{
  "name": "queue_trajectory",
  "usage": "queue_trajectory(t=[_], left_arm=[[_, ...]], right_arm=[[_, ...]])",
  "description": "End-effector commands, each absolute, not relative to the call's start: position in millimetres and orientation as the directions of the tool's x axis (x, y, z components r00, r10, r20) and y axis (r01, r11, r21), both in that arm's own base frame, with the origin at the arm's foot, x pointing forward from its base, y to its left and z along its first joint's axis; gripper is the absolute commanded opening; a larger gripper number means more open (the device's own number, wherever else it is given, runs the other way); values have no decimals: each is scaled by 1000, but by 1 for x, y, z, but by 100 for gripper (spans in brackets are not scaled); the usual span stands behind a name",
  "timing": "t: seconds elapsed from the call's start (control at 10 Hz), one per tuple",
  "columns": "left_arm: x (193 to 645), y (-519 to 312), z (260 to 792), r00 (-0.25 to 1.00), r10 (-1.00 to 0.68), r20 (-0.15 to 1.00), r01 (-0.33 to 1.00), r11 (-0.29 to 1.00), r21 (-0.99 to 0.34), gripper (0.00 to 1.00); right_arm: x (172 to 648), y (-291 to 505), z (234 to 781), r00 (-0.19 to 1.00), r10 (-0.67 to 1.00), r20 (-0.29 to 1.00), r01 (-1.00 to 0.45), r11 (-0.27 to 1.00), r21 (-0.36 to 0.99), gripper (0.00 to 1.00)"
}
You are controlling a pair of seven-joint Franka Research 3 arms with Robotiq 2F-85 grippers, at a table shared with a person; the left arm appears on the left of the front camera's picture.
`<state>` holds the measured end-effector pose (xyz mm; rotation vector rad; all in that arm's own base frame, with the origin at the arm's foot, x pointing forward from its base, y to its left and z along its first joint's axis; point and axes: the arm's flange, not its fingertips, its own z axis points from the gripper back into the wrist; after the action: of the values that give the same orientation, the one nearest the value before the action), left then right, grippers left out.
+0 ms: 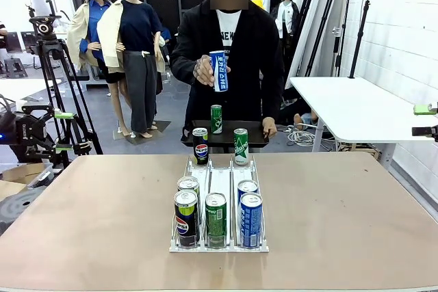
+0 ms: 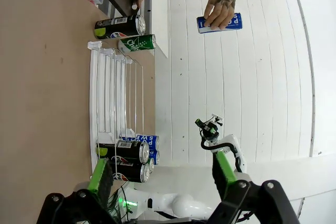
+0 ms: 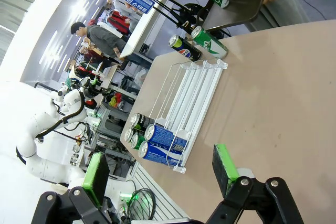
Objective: Retrieve and hand over the desired beverage to the person.
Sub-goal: Pick up another can of the same type that the person held from the Automatic Can Dispenser.
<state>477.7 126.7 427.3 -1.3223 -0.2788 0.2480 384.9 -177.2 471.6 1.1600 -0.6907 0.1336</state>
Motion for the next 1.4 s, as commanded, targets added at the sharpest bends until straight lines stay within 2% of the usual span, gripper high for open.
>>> queue_trajectory(t=[0.0, 1.3], left_arm=[[477, 127, 429, 943, 329, 59, -16, 220, -975, 100], [477, 127, 429, 943, 329, 59, -16, 220, -975, 100]], right_arm=[[385, -177, 471, 790, -249, 559, -436, 411, 800, 100], [385, -177, 471, 790, -249, 559, -436, 411, 800, 100]])
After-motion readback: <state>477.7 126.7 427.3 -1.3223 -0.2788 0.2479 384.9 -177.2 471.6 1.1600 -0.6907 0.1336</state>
